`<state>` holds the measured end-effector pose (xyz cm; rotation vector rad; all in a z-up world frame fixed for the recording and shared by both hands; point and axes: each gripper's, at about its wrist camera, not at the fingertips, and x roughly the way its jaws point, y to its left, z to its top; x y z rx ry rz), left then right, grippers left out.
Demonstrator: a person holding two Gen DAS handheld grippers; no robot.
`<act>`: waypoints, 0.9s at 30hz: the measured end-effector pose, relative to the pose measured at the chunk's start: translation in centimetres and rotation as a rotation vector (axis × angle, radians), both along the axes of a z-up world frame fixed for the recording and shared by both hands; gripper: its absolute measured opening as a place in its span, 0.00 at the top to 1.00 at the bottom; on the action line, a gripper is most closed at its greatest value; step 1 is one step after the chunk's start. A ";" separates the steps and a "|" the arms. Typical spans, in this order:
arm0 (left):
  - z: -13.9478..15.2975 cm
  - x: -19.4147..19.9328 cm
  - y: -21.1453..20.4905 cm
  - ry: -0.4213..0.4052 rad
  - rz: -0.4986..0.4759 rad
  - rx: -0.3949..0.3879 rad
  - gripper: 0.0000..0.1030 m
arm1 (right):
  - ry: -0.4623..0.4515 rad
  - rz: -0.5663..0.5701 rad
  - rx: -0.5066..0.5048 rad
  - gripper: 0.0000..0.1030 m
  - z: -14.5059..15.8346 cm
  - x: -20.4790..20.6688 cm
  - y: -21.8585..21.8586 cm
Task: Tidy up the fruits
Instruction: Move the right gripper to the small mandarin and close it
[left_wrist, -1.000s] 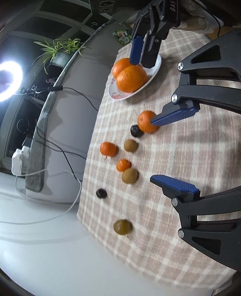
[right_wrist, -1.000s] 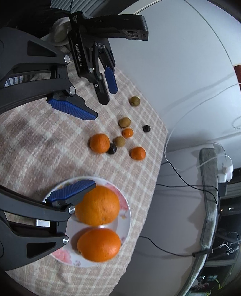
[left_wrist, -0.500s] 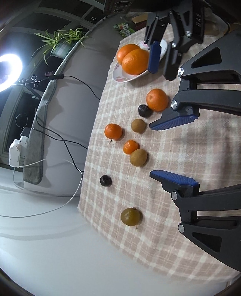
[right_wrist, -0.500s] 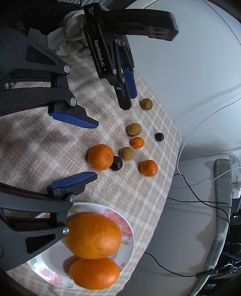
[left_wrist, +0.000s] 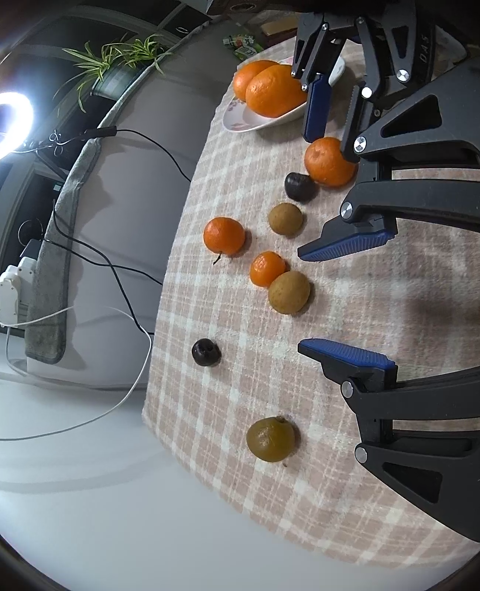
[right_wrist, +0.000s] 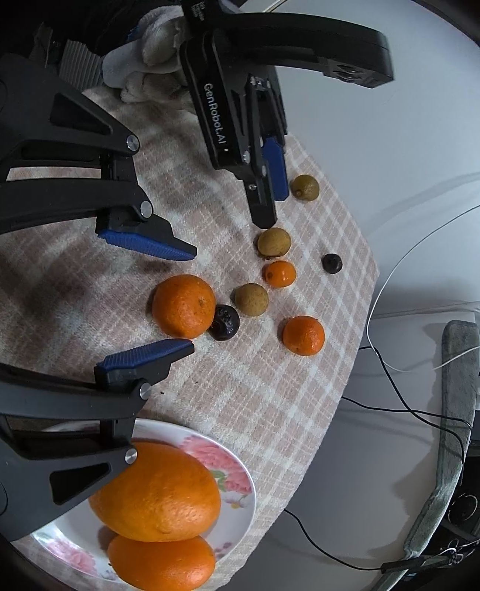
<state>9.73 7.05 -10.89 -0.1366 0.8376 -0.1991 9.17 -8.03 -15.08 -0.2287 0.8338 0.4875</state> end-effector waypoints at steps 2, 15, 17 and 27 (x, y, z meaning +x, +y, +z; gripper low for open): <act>-0.1 0.4 -0.1 0.001 -0.006 0.006 0.59 | -0.002 -0.001 -0.012 0.55 -0.1 0.3 0.1; -1.2 2.3 -0.5 0.030 -0.020 0.018 0.59 | 0.000 0.008 -0.077 0.55 -0.9 1.2 0.9; -1.2 2.5 -0.4 0.031 -0.019 0.016 0.59 | 0.012 0.009 -0.075 0.55 -1.2 1.4 0.9; -1.5 2.7 -0.8 0.046 -0.036 0.016 0.60 | 0.030 0.011 -0.059 0.60 -1.2 1.5 0.9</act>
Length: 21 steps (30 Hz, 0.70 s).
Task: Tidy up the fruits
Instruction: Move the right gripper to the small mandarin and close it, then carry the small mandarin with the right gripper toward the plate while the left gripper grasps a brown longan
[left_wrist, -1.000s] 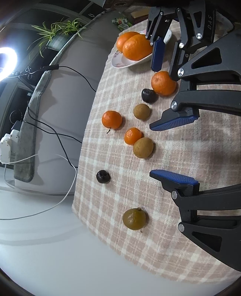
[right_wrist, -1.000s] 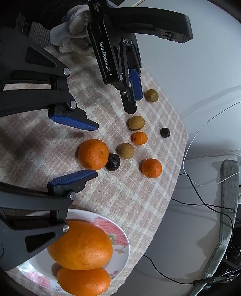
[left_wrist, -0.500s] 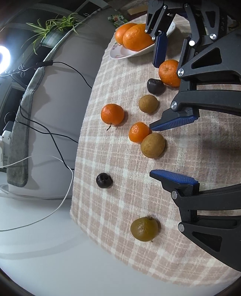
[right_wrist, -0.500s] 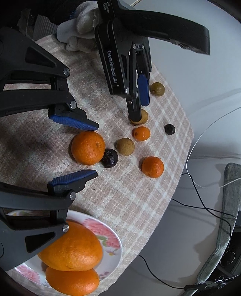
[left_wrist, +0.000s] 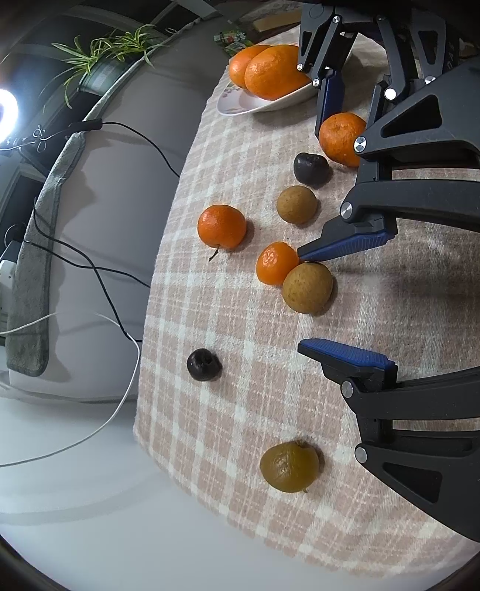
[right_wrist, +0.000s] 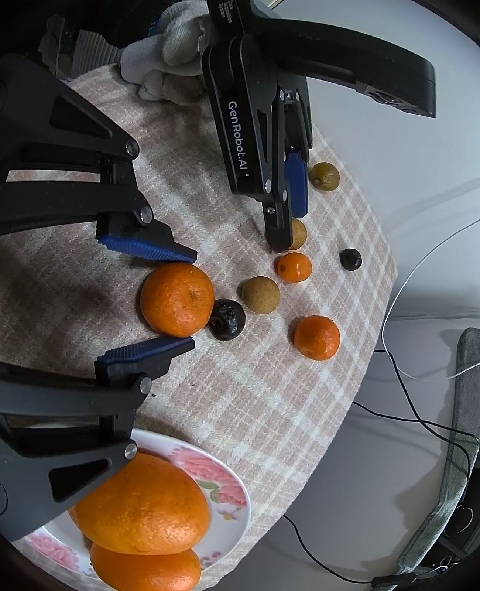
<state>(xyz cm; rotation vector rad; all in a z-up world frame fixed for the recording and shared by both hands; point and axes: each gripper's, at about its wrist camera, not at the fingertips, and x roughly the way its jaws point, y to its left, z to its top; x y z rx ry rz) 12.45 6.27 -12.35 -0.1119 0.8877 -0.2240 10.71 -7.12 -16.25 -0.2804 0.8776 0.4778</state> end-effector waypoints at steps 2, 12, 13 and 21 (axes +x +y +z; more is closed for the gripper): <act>0.0 0.0 -0.3 0.003 -0.011 0.002 0.64 | 0.003 -0.004 0.007 0.60 0.0 0.0 -0.1; 0.0 0.2 -0.9 0.016 -0.032 -0.003 0.75 | 0.015 -0.018 0.046 0.60 0.2 -0.4 -1.0; 0.0 0.1 -0.9 0.014 -0.030 -0.003 0.75 | 0.016 -0.019 0.052 0.60 0.2 -0.5 -1.1; 0.6 -0.8 -1.4 -0.002 -0.040 -0.015 0.75 | 0.005 -0.018 0.074 0.60 0.8 -1.1 -1.6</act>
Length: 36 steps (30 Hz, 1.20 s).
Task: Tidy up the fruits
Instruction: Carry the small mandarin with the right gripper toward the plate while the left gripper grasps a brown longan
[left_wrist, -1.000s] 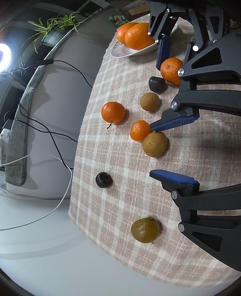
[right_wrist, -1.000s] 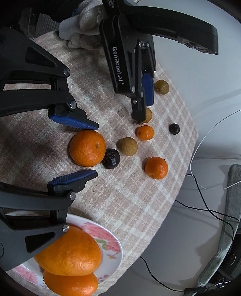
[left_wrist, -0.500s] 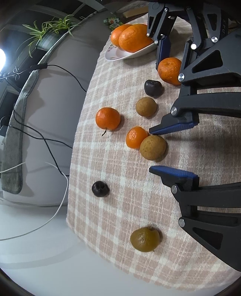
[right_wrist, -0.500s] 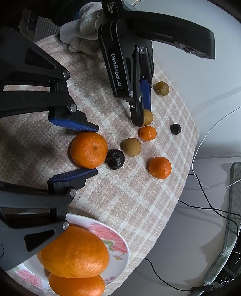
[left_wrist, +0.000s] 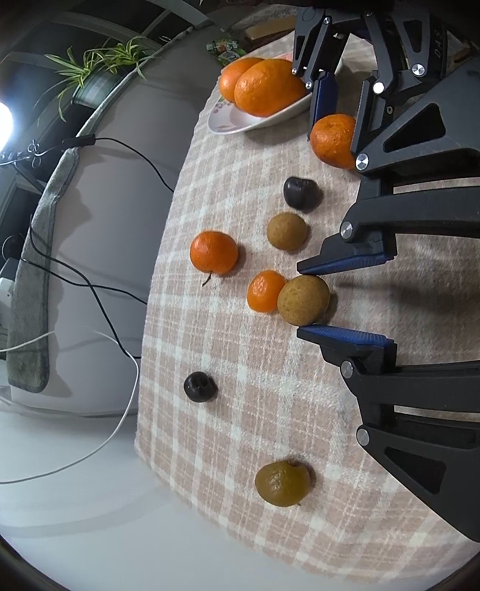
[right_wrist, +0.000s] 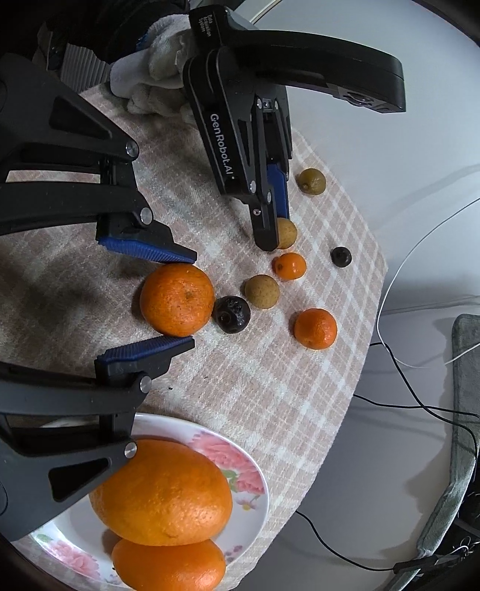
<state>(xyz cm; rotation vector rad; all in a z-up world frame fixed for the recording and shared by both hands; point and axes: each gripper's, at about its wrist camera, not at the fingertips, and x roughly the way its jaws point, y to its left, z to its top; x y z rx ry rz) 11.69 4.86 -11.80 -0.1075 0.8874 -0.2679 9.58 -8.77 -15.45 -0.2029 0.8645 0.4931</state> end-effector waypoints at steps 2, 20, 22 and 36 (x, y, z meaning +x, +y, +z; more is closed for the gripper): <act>0.3 -0.5 -0.1 -0.007 -0.002 -0.004 0.75 | -0.004 0.001 0.004 0.60 0.2 -0.3 -0.1; 3.9 -4.0 -1.6 -0.092 -0.050 -0.052 0.75 | -0.054 -0.043 0.051 0.60 2.7 -3.1 -3.1; 4.1 -4.4 -2.0 -0.097 -0.059 -0.055 0.75 | -0.062 -0.053 0.056 0.60 3.0 -3.4 -3.7; 5.6 -6.5 -5.9 -0.122 -0.139 -0.084 0.75 | -0.104 -0.161 0.092 0.60 4.6 -5.6 -9.7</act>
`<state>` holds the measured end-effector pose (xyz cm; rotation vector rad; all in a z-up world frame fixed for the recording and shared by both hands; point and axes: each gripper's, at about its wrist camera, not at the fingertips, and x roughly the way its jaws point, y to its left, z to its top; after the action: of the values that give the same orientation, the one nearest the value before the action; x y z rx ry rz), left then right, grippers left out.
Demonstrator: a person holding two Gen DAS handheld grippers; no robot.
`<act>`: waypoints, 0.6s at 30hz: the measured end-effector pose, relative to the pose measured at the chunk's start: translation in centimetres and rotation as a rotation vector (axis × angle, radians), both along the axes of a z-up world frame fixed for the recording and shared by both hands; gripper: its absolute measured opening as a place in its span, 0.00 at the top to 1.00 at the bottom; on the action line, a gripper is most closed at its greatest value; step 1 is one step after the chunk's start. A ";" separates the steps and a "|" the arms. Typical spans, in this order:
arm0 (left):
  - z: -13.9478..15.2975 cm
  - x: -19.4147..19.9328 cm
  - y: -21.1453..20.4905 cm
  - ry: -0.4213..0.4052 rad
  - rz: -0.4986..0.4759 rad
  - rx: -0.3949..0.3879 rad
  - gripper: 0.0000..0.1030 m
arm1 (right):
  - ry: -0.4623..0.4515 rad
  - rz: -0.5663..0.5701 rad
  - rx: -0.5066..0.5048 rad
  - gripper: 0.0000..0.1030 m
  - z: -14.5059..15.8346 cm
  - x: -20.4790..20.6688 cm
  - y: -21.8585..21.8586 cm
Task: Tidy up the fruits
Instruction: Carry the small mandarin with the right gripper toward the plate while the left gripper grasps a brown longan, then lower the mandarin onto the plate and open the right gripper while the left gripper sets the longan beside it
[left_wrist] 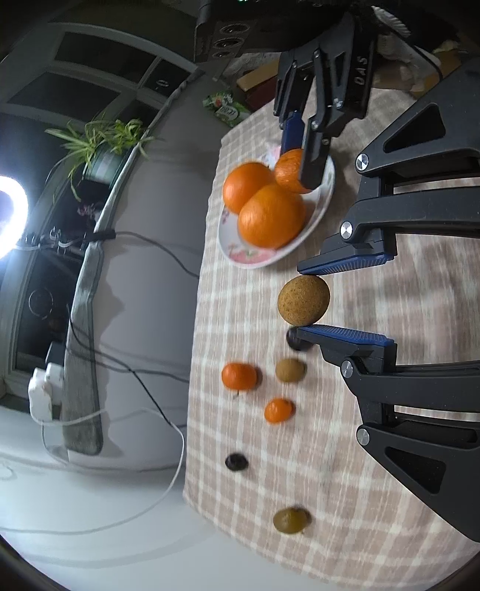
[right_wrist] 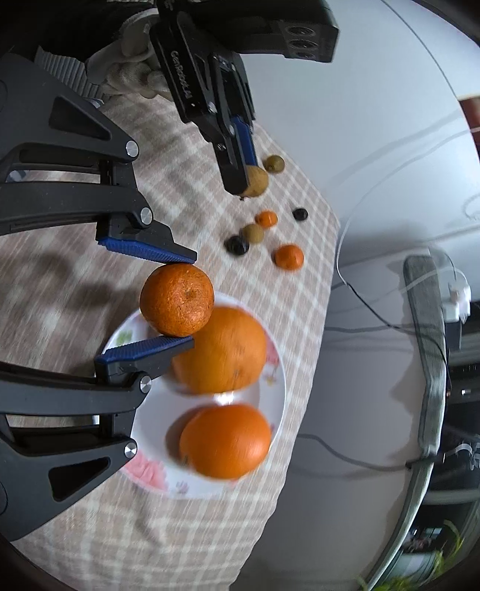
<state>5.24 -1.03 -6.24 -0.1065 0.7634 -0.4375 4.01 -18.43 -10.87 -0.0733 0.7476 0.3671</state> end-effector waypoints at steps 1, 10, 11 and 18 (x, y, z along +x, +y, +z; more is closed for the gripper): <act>0.0 -0.1 -0.5 0.001 -0.010 -0.003 0.75 | -0.002 -0.010 0.002 0.61 0.1 -0.1 -0.6; 0.1 -0.9 -4.6 0.005 -0.084 -0.010 0.75 | -0.003 -0.090 0.010 0.61 0.0 -0.7 -4.8; 0.1 -1.0 -5.1 0.004 -0.092 -0.007 0.75 | -0.003 -0.098 0.012 0.60 0.0 -0.6 -5.2; 0.2 -1.2 -8.1 0.004 -0.143 0.000 0.75 | 0.002 -0.133 0.014 0.60 -0.5 -0.4 -7.2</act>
<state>4.04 -9.10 -6.05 -0.0530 0.7781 -0.5733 3.63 -25.58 -11.36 -0.0098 0.7473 0.2460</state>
